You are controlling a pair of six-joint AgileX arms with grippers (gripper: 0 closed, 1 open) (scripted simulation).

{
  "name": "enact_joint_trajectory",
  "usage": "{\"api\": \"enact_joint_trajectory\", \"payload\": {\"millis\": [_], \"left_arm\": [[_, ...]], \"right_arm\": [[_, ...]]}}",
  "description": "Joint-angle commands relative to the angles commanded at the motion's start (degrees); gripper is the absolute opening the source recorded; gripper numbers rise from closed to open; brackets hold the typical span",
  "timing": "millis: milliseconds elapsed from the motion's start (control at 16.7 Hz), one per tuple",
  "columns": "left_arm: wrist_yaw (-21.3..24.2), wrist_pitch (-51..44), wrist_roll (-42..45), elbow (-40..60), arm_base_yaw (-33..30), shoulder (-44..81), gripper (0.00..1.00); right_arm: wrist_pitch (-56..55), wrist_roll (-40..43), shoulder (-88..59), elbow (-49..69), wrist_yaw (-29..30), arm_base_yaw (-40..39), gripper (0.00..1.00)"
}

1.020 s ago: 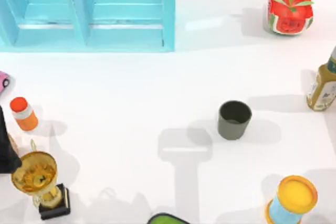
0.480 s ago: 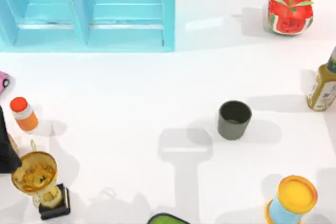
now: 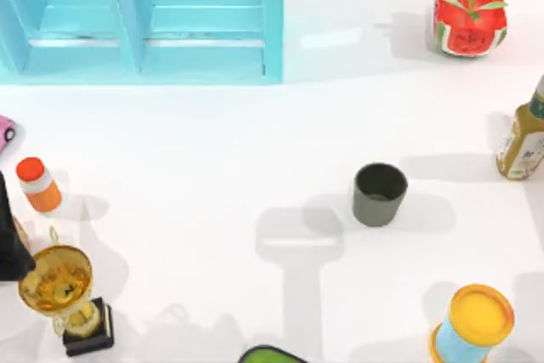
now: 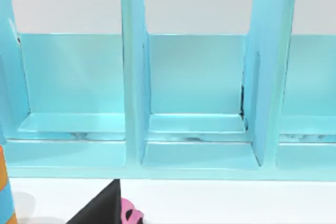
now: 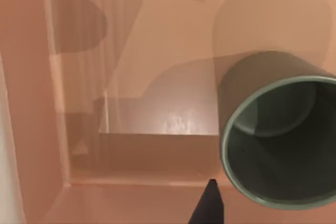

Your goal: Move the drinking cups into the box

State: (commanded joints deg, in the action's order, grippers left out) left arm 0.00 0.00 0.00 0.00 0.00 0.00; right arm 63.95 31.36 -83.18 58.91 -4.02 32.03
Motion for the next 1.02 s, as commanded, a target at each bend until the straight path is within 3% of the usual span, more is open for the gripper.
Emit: {"api": "enact_joint_trajectory", "payload": {"millis": [180, 240, 780, 1020], "left_arm": [[0.0, 0.0, 0.0, 0.0, 0.0, 0.0, 1.0], [0.0, 0.0, 0.0, 0.0, 0.0, 0.0, 1.0], [0.0, 0.0, 0.0, 0.0, 0.0, 0.0, 1.0], [0.0, 0.0, 0.0, 0.0, 0.0, 0.0, 1.0]], "right_arm": [[0.0, 0.0, 0.0, 0.0, 0.0, 0.0, 0.98], [0.0, 0.0, 0.0, 0.0, 0.0, 0.0, 1.0], [0.16, 0.0, 0.0, 0.18, -0.01, -0.02, 1.0], [6.34, 0.35, -0.4, 6.53, -0.25, 0.11, 1.0]]}}
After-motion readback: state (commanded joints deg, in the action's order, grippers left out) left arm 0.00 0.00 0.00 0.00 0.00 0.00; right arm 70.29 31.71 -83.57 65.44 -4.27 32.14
